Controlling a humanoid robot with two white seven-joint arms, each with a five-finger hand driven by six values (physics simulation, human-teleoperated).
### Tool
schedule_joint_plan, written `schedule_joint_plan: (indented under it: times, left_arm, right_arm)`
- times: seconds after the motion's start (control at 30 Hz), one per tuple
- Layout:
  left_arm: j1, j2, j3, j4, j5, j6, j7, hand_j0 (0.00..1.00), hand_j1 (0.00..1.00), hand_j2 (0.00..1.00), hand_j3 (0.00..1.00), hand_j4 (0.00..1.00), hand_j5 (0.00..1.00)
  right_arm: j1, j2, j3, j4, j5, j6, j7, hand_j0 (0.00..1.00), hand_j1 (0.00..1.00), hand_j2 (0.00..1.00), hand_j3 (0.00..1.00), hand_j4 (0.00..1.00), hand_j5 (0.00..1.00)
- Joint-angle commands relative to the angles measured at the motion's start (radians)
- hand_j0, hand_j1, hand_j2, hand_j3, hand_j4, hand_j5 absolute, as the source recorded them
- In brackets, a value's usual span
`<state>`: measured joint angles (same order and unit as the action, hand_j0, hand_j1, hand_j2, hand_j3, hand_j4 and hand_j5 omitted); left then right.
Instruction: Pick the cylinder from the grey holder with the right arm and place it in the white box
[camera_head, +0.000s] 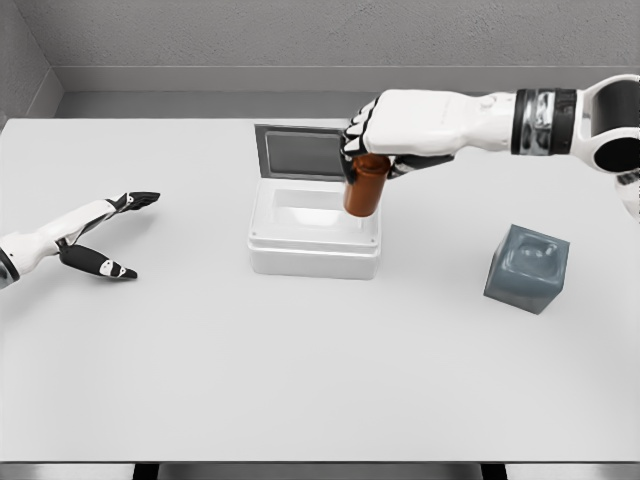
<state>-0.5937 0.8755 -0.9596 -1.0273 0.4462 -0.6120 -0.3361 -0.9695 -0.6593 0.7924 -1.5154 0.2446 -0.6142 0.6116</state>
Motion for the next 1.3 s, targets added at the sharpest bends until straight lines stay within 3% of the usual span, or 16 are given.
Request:
schedule_joint_plan:
  times: [0.0,0.2,0.4,0.43,0.73,0.87,0.97,1.0,1.13,1.2,1.27]
  left_arm:
    - [0.000,0.000,0.001,0.000,0.005,0.001,0.000,1.00,1.00,1.00,1.00,1.00,1.00]
    - [0.000,0.000,0.001,0.000,0.003,0.001,0.000,1.00,1.00,1.00,1.00,1.00,1.00]
    - [0.003,0.000,0.001,0.000,0.005,0.001,0.000,1.00,1.00,1.00,1.00,1.00,1.00]
    - [0.003,0.000,0.001,0.000,0.003,0.001,0.000,1.00,1.00,1.00,1.00,1.00,1.00]
    - [0.005,-0.001,0.001,-0.002,0.003,0.001,0.000,1.00,1.00,1.00,1.00,1.00,1.00]
    - [0.005,-0.001,-0.001,-0.002,0.002,0.001,0.000,1.00,1.00,1.00,1.00,1.00,1.00]
    - [0.003,0.002,-0.001,-0.002,0.002,0.001,-0.001,1.00,1.00,1.00,1.00,1.00,1.00]
    - [-0.003,0.003,-0.001,-0.005,0.011,0.001,-0.001,1.00,1.00,1.00,1.00,1.00,1.00]
    - [-0.090,-0.018,-0.004,-0.011,0.158,0.001,-0.015,1.00,1.00,1.00,1.00,1.00,1.00]
    - [-0.152,-0.072,-0.001,-0.002,0.273,0.001,-0.109,1.00,1.00,1.00,1.00,1.00,1.00]
    - [-0.186,-0.142,0.012,0.000,0.290,0.001,-0.142,1.00,1.00,1.00,1.00,1.00,1.00]
  right_arm:
    - [0.002,0.007,0.010,0.027,0.007,0.003,-0.001,0.44,0.44,0.44,0.44,0.44,0.44]
    - [-0.006,0.044,0.011,0.110,0.022,0.003,-0.001,0.44,0.44,0.44,0.44,0.44,0.44]
    - [-0.008,0.049,0.030,0.116,0.038,0.003,-0.001,0.45,0.45,0.45,0.45,0.45,0.45]
    - [-0.008,0.049,0.030,0.115,0.039,0.003,-0.001,1.00,1.00,1.00,1.00,1.00,1.00]
    - [-0.011,0.033,0.013,0.061,0.035,0.003,-0.001,1.00,1.00,1.00,1.00,1.00,1.00]
    - [0.041,-0.089,-0.122,0.032,0.009,0.003,-0.001,1.00,1.00,1.00,1.00,1.00,1.00]
    - [0.175,-0.204,-0.278,0.044,0.001,0.003,-0.001,1.00,1.00,1.00,1.00,1.00,1.00]
    - [0.196,-0.229,-0.283,0.063,0.001,0.003,-0.001,1.00,1.00,1.00,1.00,1.00,1.00]
    - [0.212,-0.232,-0.303,0.100,-0.002,0.003,-0.001,1.00,1.00,1.00,1.00,1.00,1.00]
    - [0.213,-0.230,-0.303,0.100,-0.002,0.003,-0.001,1.00,1.00,1.00,1.00,1.00,1.00]
    - [0.213,-0.230,-0.303,0.101,-0.002,0.003,-0.001,1.00,1.00,1.00,1.00,1.00,1.00]
